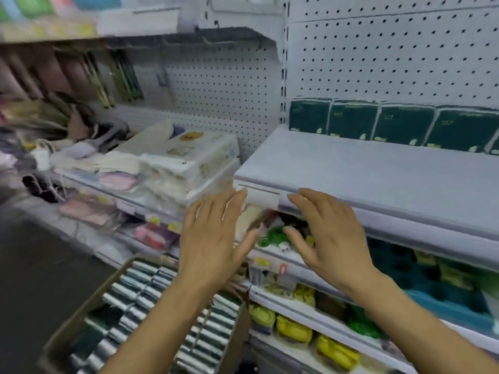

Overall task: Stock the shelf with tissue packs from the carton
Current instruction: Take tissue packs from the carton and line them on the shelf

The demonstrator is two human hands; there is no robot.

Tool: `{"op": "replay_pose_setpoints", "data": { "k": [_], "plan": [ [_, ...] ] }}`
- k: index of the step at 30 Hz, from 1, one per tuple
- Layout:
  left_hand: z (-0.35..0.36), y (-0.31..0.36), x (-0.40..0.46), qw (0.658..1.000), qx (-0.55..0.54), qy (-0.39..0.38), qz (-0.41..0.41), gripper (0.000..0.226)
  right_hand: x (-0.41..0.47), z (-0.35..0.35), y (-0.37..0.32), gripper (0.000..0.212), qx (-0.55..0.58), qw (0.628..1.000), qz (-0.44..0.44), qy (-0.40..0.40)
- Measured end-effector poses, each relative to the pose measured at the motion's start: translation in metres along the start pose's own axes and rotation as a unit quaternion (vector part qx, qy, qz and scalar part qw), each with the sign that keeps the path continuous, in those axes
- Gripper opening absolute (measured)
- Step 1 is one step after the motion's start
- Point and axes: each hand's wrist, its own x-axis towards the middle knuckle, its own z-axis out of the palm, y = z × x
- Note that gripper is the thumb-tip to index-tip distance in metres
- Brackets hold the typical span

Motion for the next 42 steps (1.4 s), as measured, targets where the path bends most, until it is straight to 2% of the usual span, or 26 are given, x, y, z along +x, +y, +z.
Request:
{"op": "replay_pose_setpoints", "data": {
  "k": [6,11,16,20,25,28,31,36,38,42],
  "plan": [
    [-0.005,-0.066,-0.087,0.99,0.021,-0.092,-0.108,0.062,-0.017,0.065,-0.077,0.036,0.057,0.993,-0.066,-0.076],
    [0.013,-0.104,-0.15,0.96,0.016,-0.199,-0.195,0.055,-0.041,0.122,-0.113,0.034,0.116,0.975,-0.08,-0.171],
    [0.046,-0.126,-0.2,0.906,-0.032,-0.32,-0.274,0.05,-0.072,0.173,-0.132,0.022,0.129,0.942,-0.086,-0.298],
    [0.08,-0.134,-0.241,0.854,-0.074,-0.4,-0.326,0.048,-0.1,0.212,-0.139,0.033,0.136,0.88,-0.094,-0.446],
    [0.118,-0.151,-0.289,0.787,-0.129,-0.463,-0.385,0.047,-0.133,0.262,-0.152,0.035,0.099,0.837,-0.117,-0.526],
    [0.137,-0.161,-0.313,0.757,-0.168,-0.491,-0.398,0.048,-0.148,0.287,-0.162,0.037,0.078,0.811,-0.136,-0.564],
    [0.157,-0.167,-0.329,0.743,-0.198,-0.508,-0.389,0.048,-0.158,0.304,-0.172,0.039,0.063,0.79,-0.136,-0.595],
    [0.186,-0.174,-0.344,0.719,-0.215,-0.555,-0.358,0.052,-0.165,0.32,-0.182,0.051,0.038,0.78,-0.134,-0.61],
    [0.194,-0.178,-0.346,0.714,-0.22,-0.562,-0.355,0.051,-0.168,0.325,-0.184,0.047,0.026,0.776,-0.137,-0.615],
    [0.203,-0.177,-0.343,0.724,-0.214,-0.581,-0.304,0.045,-0.173,0.333,-0.183,0.024,0.047,0.79,-0.081,-0.606]
  ]
}}
